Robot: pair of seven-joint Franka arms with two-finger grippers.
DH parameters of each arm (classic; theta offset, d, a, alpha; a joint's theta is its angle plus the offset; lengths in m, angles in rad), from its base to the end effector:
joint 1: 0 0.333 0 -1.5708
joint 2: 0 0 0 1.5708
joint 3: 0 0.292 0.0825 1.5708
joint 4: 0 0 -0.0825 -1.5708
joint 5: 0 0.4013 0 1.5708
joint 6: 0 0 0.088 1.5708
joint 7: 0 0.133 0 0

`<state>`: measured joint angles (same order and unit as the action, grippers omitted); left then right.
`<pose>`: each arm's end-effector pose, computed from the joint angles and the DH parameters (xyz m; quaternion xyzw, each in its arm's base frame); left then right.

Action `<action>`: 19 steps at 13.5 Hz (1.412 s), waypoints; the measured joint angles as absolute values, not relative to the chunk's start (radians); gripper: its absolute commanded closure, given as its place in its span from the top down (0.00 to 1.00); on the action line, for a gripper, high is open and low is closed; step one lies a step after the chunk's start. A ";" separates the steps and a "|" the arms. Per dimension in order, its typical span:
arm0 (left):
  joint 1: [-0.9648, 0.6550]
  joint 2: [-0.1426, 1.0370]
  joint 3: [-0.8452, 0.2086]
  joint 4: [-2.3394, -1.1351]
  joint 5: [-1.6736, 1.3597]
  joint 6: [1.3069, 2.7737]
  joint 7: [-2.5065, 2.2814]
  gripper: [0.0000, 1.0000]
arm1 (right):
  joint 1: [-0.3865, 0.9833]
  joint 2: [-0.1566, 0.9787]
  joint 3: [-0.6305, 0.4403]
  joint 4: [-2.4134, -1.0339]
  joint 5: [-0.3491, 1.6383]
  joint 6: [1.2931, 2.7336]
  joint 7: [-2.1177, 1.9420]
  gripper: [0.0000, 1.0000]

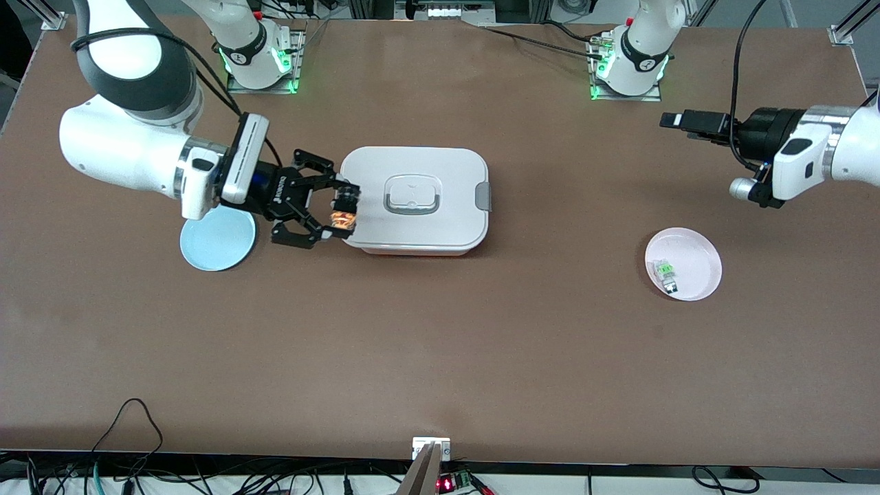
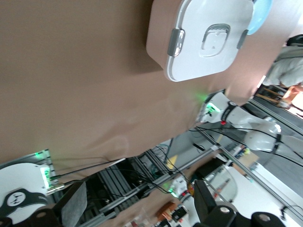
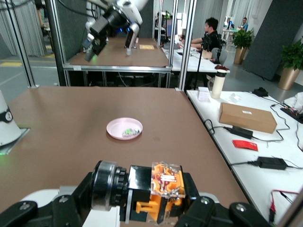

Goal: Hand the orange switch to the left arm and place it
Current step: 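Raise the switch above the box while the left gripper reaches toward it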

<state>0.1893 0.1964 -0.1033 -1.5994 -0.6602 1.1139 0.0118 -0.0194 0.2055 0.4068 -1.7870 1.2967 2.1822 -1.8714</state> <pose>0.5455 -0.0465 0.4703 0.8893 -0.0070 -0.2986 0.3462 0.6025 0.2907 0.4530 -0.6001 -0.5678 -0.4308 0.3632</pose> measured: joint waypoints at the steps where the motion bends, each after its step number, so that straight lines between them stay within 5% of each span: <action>1: 0.196 0.215 -0.103 -1.599 -0.678 1.104 0.036 1.00 | -0.019 0.205 0.423 -1.787 1.325 2.183 -1.880 0.31; 8: 0.212 0.240 -0.109 -1.637 -1.145 1.070 0.200 1.00 | -0.018 0.216 0.458 -1.787 1.379 2.185 -1.933 0.31; 15: 0.188 0.315 -0.233 -1.753 -1.485 1.450 0.513 1.00 | 0.019 0.223 0.467 -1.784 1.446 2.203 -1.958 0.30; 19: 0.179 0.319 -0.413 -1.851 -1.643 1.752 0.670 1.00 | 0.074 0.226 0.469 -1.781 1.474 2.278 -1.961 0.30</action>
<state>0.1790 0.3187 -0.4130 -1.8511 -1.6430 1.7523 0.6695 0.0743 0.2256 0.4689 -1.7807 1.4737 2.2779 -1.9606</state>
